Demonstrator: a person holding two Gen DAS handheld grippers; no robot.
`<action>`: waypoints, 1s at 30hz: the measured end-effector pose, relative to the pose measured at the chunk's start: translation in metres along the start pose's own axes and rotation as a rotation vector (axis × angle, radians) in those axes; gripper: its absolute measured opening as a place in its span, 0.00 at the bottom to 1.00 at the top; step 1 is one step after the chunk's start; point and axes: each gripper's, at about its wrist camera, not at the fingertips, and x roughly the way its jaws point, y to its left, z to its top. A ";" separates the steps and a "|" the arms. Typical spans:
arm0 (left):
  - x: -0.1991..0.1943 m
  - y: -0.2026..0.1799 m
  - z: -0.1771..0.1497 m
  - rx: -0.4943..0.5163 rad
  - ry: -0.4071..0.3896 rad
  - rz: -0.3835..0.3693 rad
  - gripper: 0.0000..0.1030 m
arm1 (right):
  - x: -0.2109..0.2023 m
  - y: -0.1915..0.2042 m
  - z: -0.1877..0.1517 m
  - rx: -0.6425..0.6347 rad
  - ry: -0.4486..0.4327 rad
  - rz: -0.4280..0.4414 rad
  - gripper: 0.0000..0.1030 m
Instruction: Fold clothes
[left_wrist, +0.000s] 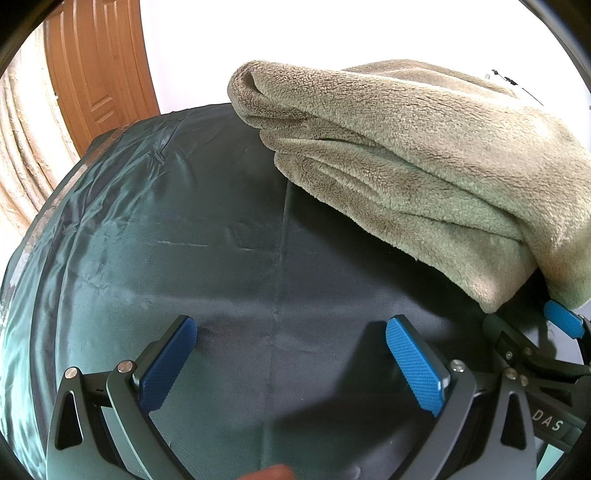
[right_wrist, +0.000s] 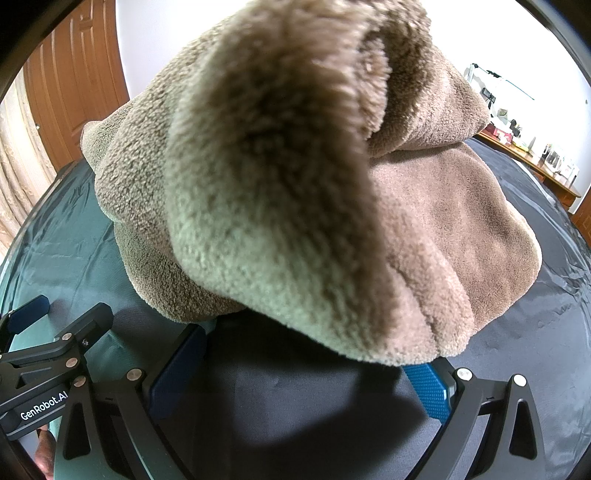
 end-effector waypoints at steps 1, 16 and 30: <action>0.000 0.000 0.000 0.000 0.001 0.000 0.99 | 0.000 0.000 0.000 0.000 0.000 0.000 1.00; -0.001 -0.002 0.000 -0.001 0.001 0.001 0.99 | 0.000 0.000 0.000 0.000 0.000 0.000 1.00; -0.002 -0.001 -0.001 -0.003 0.001 0.002 0.99 | 0.000 0.000 0.000 0.000 0.000 0.000 1.00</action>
